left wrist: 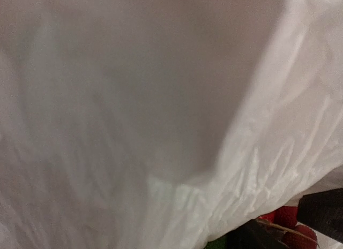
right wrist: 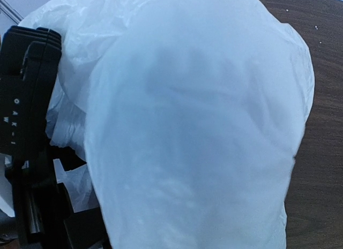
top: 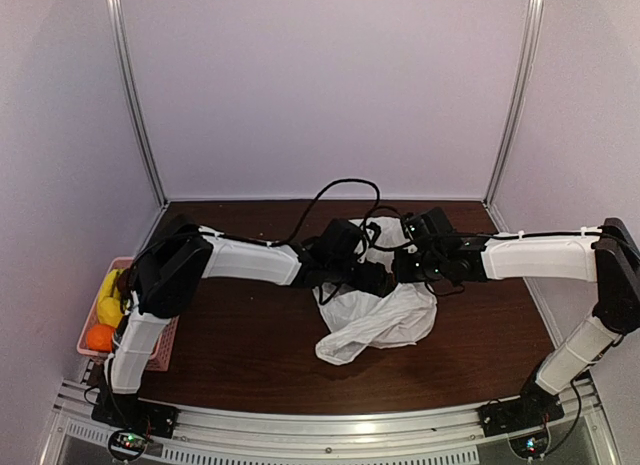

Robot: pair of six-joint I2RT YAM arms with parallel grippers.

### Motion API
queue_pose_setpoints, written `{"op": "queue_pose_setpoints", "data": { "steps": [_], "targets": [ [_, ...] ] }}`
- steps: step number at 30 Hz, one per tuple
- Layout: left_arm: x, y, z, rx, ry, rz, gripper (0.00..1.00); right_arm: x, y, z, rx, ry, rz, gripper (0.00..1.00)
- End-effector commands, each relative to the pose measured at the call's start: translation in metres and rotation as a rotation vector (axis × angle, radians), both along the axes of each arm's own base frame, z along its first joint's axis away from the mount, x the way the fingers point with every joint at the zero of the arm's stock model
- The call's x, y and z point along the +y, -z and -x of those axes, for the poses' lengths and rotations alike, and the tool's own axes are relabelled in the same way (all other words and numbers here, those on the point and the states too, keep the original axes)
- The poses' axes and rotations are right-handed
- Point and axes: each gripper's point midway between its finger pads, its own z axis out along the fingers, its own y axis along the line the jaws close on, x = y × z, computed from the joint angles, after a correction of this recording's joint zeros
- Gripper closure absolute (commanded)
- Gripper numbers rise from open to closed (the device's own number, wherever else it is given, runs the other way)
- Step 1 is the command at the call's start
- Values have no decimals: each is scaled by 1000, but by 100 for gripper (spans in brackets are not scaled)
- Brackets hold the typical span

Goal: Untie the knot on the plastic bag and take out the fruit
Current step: Reach into the gripper of the takeout bag, then pick up the fake fruit from the takeout bag.

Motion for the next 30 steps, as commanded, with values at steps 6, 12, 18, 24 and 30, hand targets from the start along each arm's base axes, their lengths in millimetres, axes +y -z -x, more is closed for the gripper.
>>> {"op": "queue_pose_setpoints", "data": {
  "steps": [6,12,18,24,30],
  "targets": [
    [18,44,-7,58,-61,-107,31,1,-4,-3,6,12,-14,77],
    [16,46,-7,59,-51,-99,39,2,-1,-4,11,11,-14,77],
    [14,49,-10,55,-47,-104,30,3,1,-4,16,10,-12,77],
    [14,49,-11,51,-43,-121,25,3,1,-5,17,9,-10,77],
    [18,43,-13,31,-51,-146,50,4,2,-5,19,10,-10,77]
  ]
}}
